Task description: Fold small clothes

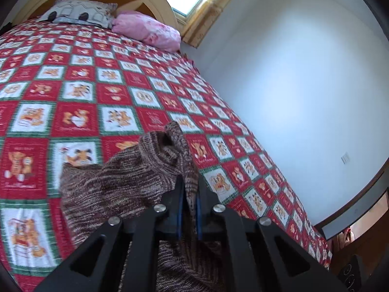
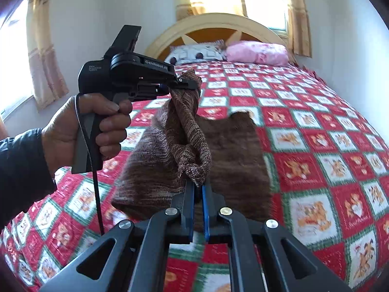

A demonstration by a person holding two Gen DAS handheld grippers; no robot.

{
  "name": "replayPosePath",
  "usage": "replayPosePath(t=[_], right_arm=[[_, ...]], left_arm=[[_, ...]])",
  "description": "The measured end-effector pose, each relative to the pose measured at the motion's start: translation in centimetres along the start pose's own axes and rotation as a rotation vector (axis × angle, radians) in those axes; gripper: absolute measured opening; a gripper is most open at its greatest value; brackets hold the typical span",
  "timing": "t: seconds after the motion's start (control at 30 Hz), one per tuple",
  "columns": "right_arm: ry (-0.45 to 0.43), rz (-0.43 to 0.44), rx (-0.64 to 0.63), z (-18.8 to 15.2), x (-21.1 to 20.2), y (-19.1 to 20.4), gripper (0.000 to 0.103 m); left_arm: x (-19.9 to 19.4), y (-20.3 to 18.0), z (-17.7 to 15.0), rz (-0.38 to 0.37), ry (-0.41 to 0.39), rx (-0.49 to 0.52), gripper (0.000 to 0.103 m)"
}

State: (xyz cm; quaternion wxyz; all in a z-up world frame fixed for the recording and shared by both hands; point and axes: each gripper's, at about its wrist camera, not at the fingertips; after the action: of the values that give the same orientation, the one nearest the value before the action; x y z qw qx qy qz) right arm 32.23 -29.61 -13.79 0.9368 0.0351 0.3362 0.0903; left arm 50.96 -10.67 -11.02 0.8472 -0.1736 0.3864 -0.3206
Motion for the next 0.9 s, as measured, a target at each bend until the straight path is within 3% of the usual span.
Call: replayPosePath(t=[0.37,0.5,0.53,0.67,0.7,0.77,0.8,0.83,0.87,0.9], right_arm=[[0.118,-0.018,0.152,-2.7,1.6,-5.5,0.004],[0.129,-0.007,0.183,-3.5,1.3,-6.6,0.002],[0.133,0.001,0.182,-3.6,1.2,-6.6,0.002],[0.138,0.010,0.218,-3.7,0.4,-7.1,0.002],[0.125,-0.015,0.221,-3.4,-0.1,-7.3,0.003],[0.082,-0.040,0.219,-2.5,-1.1,-7.6,0.012],[0.063,-0.030,0.216,-1.7,-1.4,-7.6,0.029],[0.056,-0.015,0.213,-1.0,-1.4,-7.6,0.053],[0.043,0.002,0.209,-0.1,-1.3,-7.4,0.063],[0.028,0.021,0.200,0.9,-1.0,-7.1,0.066]], left_arm=[[6.0,-2.2,-1.0,0.053,0.101,0.026,0.009],[5.9,-3.2,-1.3,0.065,0.100,0.051,0.011],[5.3,-3.5,-1.3,0.070,0.086,0.068,0.016],[2.0,-4.7,-2.1,0.110,0.028,0.141,0.064],[0.7,-4.8,-2.8,0.124,0.009,0.162,0.067],[-1.3,-4.6,-4.2,0.162,-0.013,0.194,0.072],[-2.1,-4.3,-5.2,0.208,-0.018,0.208,0.073],[-2.5,-4.0,-5.9,0.239,-0.018,0.216,0.074],[-3.0,-3.6,-6.8,0.268,-0.021,0.222,0.075],[-3.5,-2.9,-7.9,0.300,-0.025,0.217,0.077]])
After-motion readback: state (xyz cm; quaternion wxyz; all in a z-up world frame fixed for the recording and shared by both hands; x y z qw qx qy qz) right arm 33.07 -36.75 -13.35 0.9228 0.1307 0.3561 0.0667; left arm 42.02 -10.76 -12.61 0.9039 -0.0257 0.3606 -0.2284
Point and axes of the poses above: each gripper's, at about its wrist camera, not at the fingertips, and x roughly the way its jaws point, y to its left, z to its top, and after that the axes turned 2 degrees about x, right-handed
